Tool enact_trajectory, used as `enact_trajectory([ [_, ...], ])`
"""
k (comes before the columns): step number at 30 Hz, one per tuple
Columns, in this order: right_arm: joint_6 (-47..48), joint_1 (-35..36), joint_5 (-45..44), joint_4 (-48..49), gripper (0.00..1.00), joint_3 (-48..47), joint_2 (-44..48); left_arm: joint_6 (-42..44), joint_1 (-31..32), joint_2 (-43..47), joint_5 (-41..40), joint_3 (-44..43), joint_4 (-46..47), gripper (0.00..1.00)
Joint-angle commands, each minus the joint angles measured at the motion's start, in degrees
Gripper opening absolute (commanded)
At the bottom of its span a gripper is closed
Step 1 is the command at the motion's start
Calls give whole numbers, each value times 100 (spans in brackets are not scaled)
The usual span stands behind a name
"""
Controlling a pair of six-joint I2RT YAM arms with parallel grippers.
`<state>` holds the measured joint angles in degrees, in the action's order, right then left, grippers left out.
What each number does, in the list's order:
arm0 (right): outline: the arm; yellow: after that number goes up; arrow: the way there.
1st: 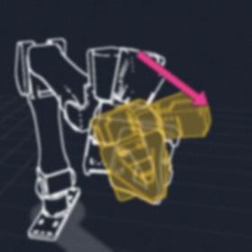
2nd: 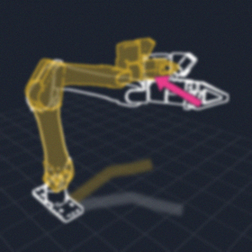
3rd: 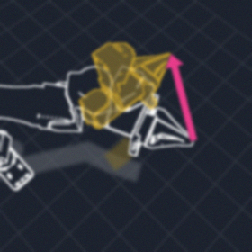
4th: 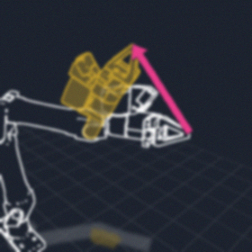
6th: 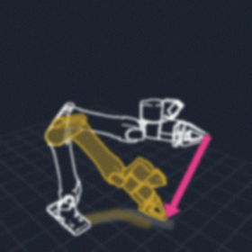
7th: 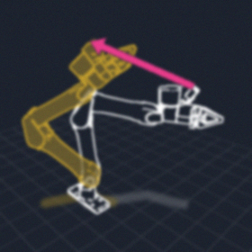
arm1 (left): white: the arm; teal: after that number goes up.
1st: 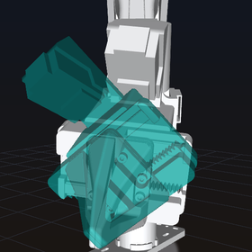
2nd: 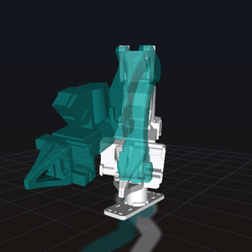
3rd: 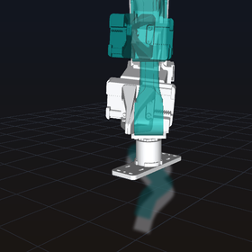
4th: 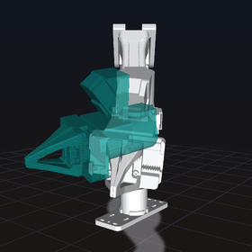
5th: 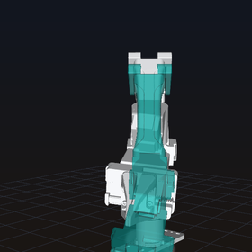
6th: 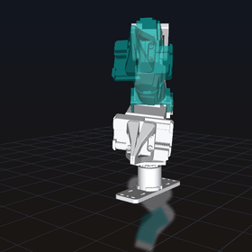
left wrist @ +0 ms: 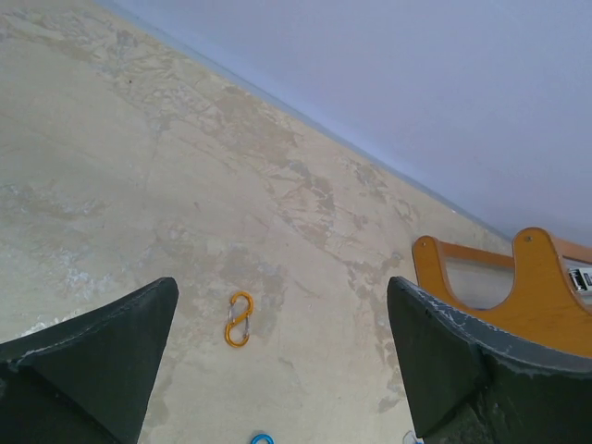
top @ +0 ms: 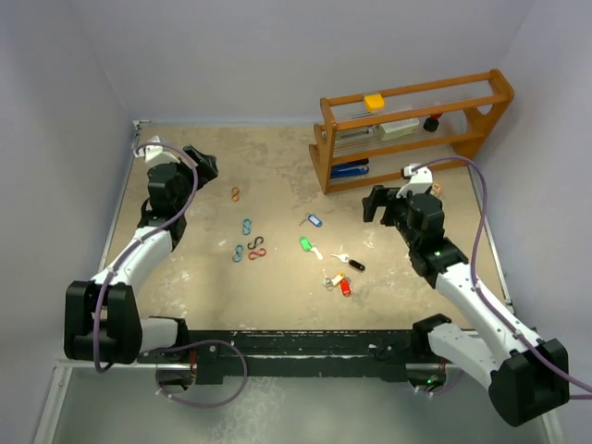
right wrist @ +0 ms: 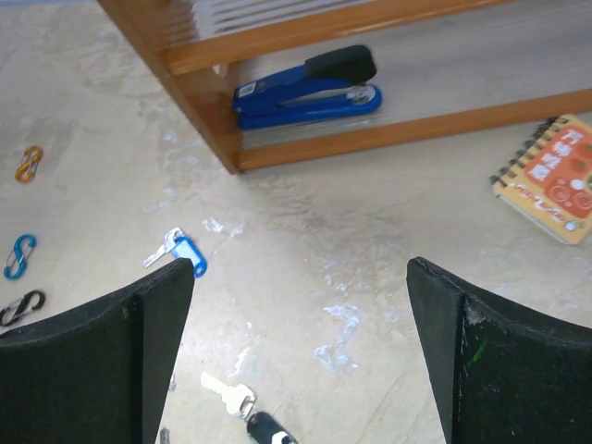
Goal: Put the keys on the keyring
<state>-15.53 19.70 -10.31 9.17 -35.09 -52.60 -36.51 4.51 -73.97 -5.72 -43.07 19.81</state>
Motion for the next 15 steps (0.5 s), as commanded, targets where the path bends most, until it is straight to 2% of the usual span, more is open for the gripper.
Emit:
enact_trajectory([
  [1, -94, 16, 594, -413, 100, -506, -366, -248, -3, 384, 61, 151, 284, 92],
  [9, -65, 16, 821, -516, 100, -728, -716, -411, -12, 661, 207, 92, -114, 92],
  [15, -74, 121, 821, -927, 100, -877, -1040, -289, -12, 507, 232, 63, -283, 91],
])
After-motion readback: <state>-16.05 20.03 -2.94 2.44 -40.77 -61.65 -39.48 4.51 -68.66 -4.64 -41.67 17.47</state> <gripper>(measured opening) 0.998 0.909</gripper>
